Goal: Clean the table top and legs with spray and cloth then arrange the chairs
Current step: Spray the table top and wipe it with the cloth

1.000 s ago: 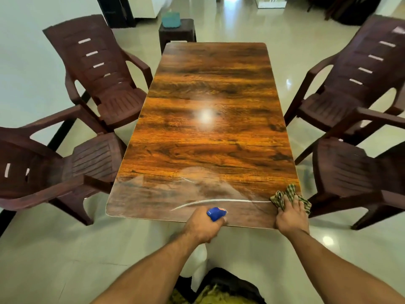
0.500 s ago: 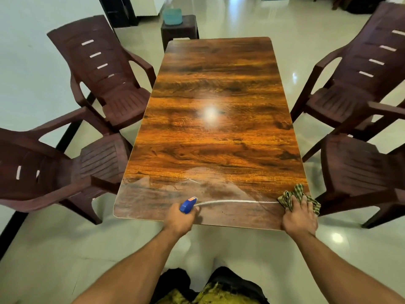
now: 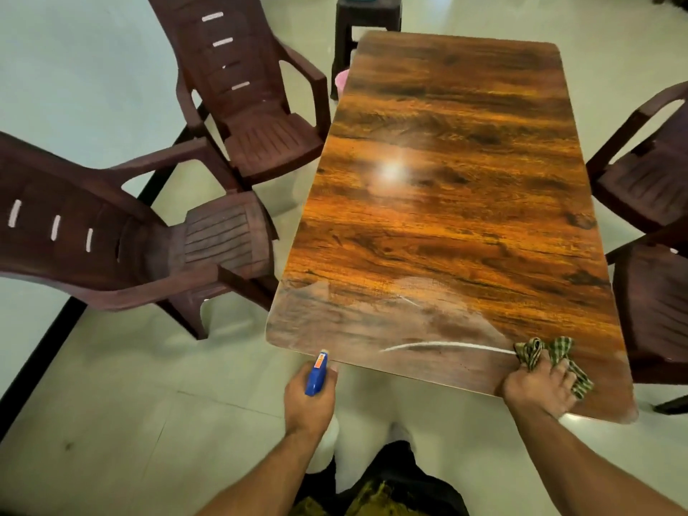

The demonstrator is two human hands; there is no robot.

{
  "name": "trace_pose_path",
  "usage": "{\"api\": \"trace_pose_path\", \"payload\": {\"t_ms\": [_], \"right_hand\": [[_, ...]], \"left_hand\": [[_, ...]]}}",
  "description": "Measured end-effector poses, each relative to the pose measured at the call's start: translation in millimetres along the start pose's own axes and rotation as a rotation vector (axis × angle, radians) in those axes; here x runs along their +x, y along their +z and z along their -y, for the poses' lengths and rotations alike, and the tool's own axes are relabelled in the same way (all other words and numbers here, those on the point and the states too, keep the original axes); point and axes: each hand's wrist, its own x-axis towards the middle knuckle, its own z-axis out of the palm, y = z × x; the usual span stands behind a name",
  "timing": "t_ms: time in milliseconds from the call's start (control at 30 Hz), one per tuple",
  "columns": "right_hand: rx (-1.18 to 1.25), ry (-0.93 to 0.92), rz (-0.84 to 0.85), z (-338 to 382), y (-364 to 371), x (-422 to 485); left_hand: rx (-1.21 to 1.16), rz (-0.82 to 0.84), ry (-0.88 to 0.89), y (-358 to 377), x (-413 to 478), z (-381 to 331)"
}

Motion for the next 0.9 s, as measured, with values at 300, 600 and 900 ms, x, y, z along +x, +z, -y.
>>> {"api": "trace_pose_path", "payload": {"t_ms": [300, 600, 900], "right_hand": [[-0.023, -0.008, -0.006, 48.4, 29.5, -42.0], [-0.393, -1.093, 0.271, 178.4, 122.8, -138.2], [-0.333, -0.729, 0.16, 242.3, 117.4, -108.0]], "left_hand": [[0.007, 0.093, 0.119, -43.8, 38.4, 4.1], [-0.103, 0.123, 0.274, -69.5, 40.9, -5.0], [-0.101, 0.001, 0.56, -91.1, 48.4, -22.8]]}}
